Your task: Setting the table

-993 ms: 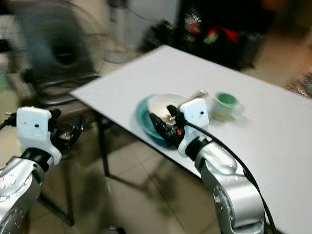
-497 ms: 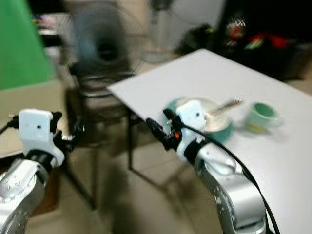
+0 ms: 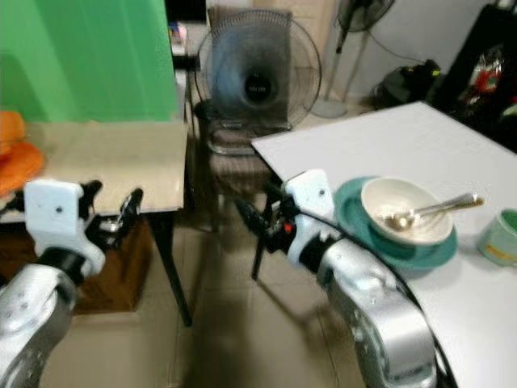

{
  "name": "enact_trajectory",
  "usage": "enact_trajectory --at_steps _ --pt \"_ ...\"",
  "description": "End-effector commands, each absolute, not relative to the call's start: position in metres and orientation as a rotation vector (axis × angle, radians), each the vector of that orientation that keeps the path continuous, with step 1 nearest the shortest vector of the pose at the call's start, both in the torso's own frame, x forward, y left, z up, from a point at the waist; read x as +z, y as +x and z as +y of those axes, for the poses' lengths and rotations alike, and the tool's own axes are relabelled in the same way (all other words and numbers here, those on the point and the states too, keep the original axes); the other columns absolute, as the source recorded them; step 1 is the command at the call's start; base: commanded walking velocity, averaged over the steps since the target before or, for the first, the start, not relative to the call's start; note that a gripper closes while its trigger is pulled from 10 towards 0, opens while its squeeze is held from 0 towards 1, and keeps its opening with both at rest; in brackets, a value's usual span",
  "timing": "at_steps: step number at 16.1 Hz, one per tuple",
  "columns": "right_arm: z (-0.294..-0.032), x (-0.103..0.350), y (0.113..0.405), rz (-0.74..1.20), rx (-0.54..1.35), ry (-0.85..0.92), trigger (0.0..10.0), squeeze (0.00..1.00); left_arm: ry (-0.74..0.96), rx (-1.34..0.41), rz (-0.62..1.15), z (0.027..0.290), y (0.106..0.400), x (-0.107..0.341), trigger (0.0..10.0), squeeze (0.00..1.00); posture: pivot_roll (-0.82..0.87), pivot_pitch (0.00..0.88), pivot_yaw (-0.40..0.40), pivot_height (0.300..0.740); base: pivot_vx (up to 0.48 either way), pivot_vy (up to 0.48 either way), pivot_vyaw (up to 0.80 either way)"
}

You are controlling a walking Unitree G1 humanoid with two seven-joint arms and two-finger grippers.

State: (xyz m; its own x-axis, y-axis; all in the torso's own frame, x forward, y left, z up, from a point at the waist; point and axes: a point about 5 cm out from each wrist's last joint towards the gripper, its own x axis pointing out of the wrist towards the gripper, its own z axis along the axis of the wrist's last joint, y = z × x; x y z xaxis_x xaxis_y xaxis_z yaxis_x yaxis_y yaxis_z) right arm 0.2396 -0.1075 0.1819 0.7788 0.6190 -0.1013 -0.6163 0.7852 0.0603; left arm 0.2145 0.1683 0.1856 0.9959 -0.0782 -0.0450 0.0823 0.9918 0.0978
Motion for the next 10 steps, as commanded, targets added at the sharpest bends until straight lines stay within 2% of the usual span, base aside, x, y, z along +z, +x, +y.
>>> enact_trajectory --at_steps 1,5,8,10 --pt "-0.111 0.184 0.241 0.108 0.657 0.024 10.0 0.00 0.101 -0.090 0.034 0.167 0.215 0.186 10.0 0.00 -0.07 0.000 -0.076 0.740 0.322 0.000 0.00" --pt "-0.110 0.184 0.241 0.104 0.707 -0.037 10.0 0.00 0.098 -0.078 0.036 0.168 0.214 0.186 10.0 0.00 -0.07 0.000 -0.082 0.740 0.327 0.000 0.00" --pt "-0.106 0.183 0.239 0.105 0.735 -0.041 10.0 0.00 0.107 -0.081 0.039 0.169 0.214 0.186 10.0 0.00 -0.06 0.000 -0.074 0.740 0.339 0.000 0.80" --pt "-0.101 0.179 0.240 0.084 0.730 0.023 10.0 0.00 0.125 -0.107 0.044 0.170 0.216 0.186 10.0 0.00 -0.03 0.000 -0.056 0.740 0.337 0.000 0.00"
